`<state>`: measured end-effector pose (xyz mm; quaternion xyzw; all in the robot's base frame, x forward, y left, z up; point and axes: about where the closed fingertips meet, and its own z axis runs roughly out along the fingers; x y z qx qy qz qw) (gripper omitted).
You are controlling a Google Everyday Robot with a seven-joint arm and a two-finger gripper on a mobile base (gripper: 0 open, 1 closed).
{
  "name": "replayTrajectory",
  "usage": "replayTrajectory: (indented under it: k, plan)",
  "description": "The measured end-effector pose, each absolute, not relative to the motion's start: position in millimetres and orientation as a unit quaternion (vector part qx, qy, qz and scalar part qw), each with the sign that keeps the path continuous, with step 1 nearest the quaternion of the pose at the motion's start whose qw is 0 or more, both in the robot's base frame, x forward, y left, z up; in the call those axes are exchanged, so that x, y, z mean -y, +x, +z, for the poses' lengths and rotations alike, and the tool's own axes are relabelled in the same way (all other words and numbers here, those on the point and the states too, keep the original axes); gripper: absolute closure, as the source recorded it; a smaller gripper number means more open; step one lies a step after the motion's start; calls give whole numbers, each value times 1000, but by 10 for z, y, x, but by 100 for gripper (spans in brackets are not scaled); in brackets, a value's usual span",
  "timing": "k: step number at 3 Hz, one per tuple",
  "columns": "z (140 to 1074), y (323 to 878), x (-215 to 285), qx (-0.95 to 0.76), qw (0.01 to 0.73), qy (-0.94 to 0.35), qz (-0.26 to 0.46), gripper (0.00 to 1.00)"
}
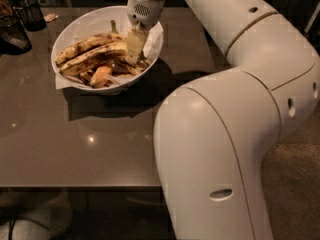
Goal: Pick banana from white bowl
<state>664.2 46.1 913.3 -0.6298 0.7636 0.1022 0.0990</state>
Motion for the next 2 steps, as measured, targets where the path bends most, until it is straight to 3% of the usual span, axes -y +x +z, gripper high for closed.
replayTrajectory:
  k: [2]
  plan:
    - [9134,6642,-461,-764,99,-630,102,58]
